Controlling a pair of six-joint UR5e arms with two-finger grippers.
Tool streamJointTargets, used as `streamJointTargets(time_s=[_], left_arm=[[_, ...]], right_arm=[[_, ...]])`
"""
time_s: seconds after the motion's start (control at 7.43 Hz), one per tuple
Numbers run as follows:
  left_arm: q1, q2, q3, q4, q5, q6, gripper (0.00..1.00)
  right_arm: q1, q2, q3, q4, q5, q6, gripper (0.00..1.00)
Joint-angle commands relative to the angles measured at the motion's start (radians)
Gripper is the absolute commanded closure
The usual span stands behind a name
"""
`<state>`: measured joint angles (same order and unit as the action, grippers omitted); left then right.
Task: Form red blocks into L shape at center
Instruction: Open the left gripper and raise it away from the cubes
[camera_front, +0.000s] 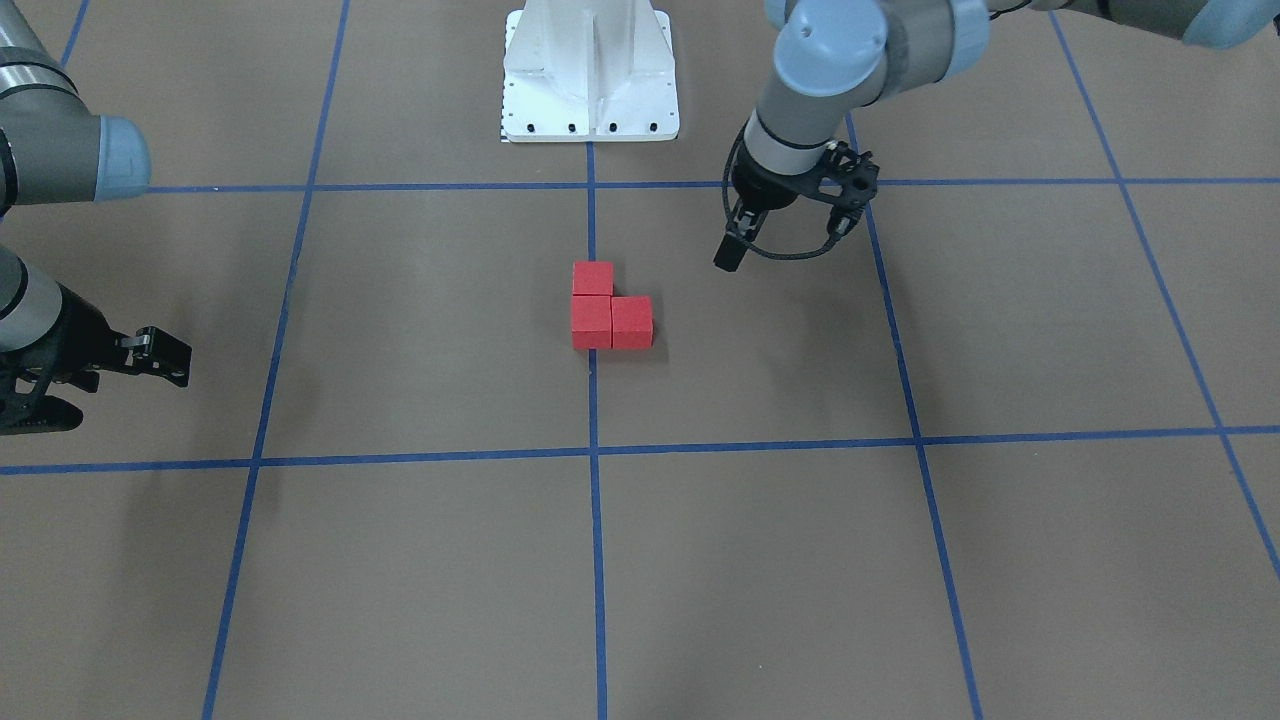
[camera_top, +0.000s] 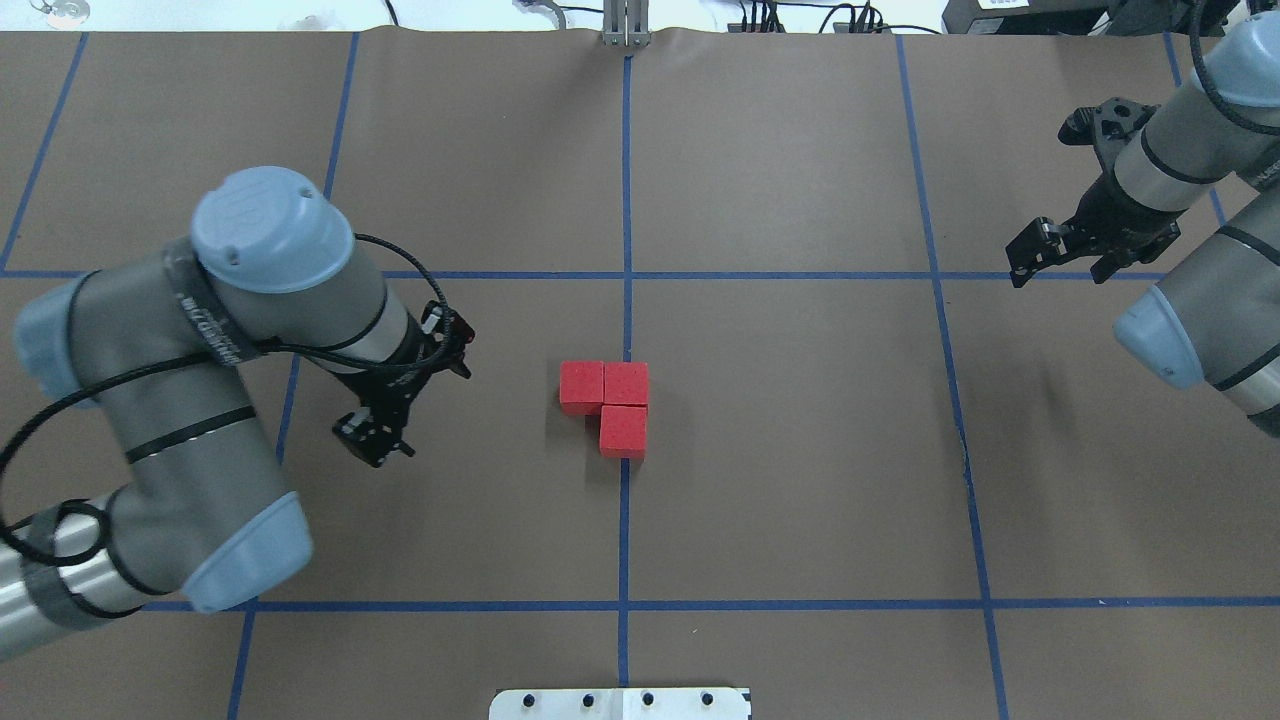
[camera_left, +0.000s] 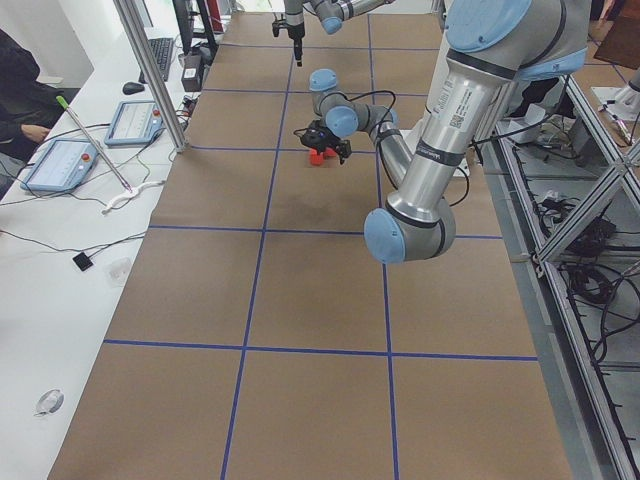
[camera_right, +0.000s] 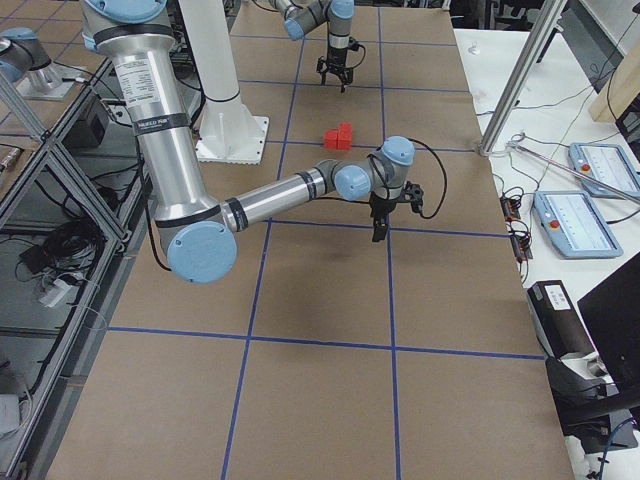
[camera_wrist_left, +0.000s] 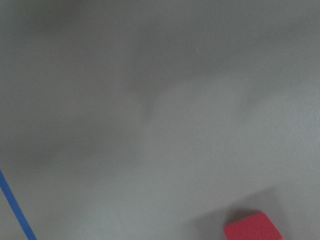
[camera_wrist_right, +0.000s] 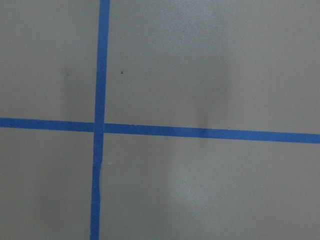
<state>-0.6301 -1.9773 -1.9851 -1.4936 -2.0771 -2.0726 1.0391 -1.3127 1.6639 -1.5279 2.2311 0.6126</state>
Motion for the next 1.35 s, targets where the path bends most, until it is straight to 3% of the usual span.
streamJointTargets(time_s=[0.0,0.4,0.67,0.94,1.08,1.21], left_arm=[[-0.144,0.229,-0.153,-0.004,-0.001,0.472,0.0],[-0.418,0.284,-0.028,-0.007,-0.03,1.158,0.0],[-0.61,0.282,0.189,-0.067,-0.156,1.544,0.0],[-0.742,0.233,0.428,-0.175,-0.207,1.757,0.0],[-0.781,0.195,0.493,-0.175,-0.227,1.788,0.0],[-0.836,0.193,0.493,-0.169,-0.277,1.79,0.0]], right_arm=[[0.033,0.0,-0.003,0.0,-0.004,-0.008,0.0],[0.148,-0.003,-0.006,0.0,0.007,-0.025,0.0],[0.246,-0.054,-0.004,-0.003,0.057,-0.188,0.0],[0.308,-0.1,-0.001,-0.002,0.105,-0.263,0.0],[0.315,-0.115,-0.007,-0.003,0.108,-0.302,0.0],[0.325,-0.129,-0.01,-0.012,0.114,-0.353,0.0]])
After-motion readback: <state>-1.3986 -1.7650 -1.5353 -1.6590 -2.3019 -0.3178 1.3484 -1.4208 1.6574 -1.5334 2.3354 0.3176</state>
